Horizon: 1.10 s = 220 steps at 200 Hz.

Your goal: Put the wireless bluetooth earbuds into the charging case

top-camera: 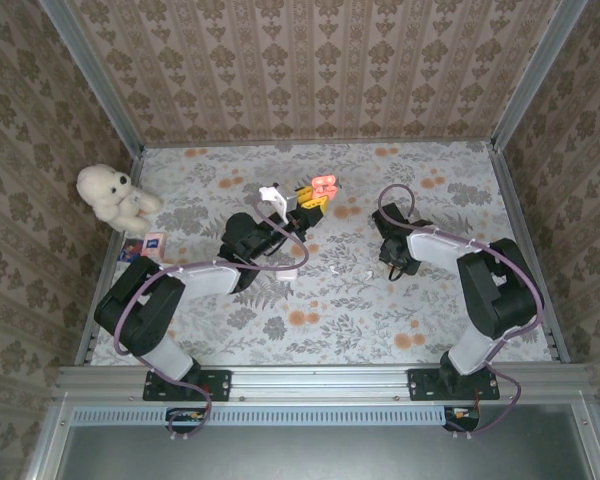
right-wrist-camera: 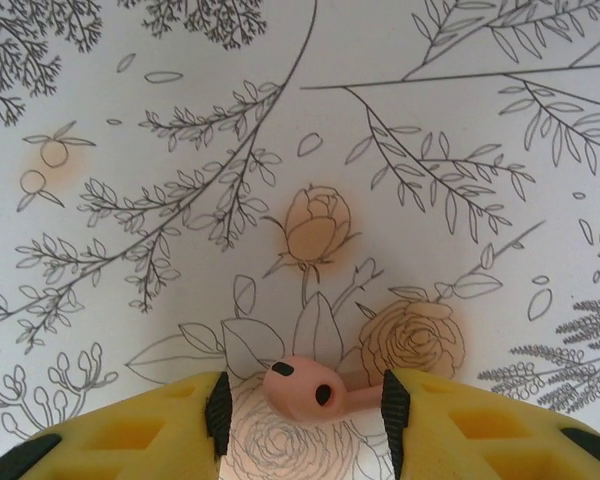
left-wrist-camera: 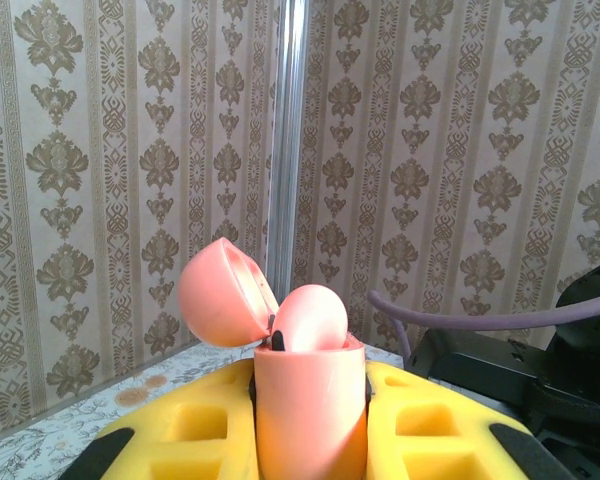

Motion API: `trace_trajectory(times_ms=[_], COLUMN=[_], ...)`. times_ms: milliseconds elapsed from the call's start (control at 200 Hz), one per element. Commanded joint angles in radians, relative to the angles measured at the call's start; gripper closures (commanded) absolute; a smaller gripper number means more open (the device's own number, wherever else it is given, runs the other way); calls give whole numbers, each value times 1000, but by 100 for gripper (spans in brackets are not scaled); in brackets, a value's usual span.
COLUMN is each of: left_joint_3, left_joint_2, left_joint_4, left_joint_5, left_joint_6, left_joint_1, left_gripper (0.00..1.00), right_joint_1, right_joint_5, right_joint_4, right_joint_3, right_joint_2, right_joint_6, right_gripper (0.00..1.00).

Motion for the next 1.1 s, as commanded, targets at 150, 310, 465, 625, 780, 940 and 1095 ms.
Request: trace_trajectory(times_ms=[150,310,465,625,780,940,1095], left_joint_3=[12,13,11,11,11,10,5], left_joint_2=[-21,-19,-19,-15,-14,-17,-21], left_joint_4=[43,43,43,43,44,44,44], left_joint_5=[16,17,17,17,17,17,17], left_joint_6=[-21,-21,-21,-20,-22,-22,-21], left_joint_1=[10,13,15,18,19,21,23], left_gripper=[100,100,100,100,100,100,100], right_joint_1=[-3,-3,9,23,25,21,11], right_joint_5=[-51,-66,-95,-139,-149,-98,-121], right_joint_4=[-45,-40,-27,-4,-3,-48,-88], right_joint_3=[61,63,55,30,16,47,124], right_joint_2=[50,50,14,-53,-105,-108,-43], right_joint_6=[-43,-44,-32,-4,9,-48,-244], right_gripper=[59,68,70,69,66,59,54])
